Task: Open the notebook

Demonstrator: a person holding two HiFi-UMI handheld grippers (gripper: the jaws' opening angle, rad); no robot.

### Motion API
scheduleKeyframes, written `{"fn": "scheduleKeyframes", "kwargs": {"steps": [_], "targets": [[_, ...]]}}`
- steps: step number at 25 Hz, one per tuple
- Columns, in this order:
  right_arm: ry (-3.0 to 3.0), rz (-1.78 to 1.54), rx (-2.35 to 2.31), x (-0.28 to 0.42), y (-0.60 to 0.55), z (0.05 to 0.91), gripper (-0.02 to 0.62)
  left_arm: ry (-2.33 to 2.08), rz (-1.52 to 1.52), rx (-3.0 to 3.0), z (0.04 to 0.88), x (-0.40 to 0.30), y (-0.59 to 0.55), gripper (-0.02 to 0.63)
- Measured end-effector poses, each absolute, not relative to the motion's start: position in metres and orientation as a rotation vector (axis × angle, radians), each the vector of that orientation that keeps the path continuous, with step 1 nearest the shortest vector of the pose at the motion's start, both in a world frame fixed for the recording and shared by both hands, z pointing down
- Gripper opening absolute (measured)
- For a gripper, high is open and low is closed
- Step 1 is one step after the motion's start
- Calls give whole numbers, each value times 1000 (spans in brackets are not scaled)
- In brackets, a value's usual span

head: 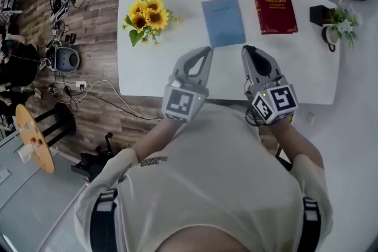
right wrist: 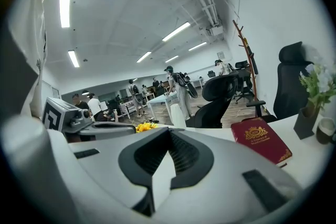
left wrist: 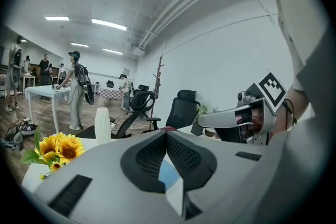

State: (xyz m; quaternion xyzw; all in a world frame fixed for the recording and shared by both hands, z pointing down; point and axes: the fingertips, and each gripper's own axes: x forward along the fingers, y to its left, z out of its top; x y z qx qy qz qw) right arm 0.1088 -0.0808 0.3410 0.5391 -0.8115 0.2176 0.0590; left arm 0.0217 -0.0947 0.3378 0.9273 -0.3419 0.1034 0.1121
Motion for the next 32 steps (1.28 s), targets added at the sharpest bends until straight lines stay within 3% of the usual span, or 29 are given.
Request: {"fn": "scheduleKeyframes", "kwargs": {"steps": [11,18,20,32], "targets": [[-2363,729,1570,137,-121,394,5,-993,463,2594,399,46,-127,2],[-2230,956,1559,142,-132,464,11,-954,573,2489,454,54,-135,2],[-2192,973,1550,144,-133,482,57,-939,602,2466,468,56,-137,2],[-1980,1099,1509,168,-132,571,97,-815,828,2353,551,77,-142,2]]}}
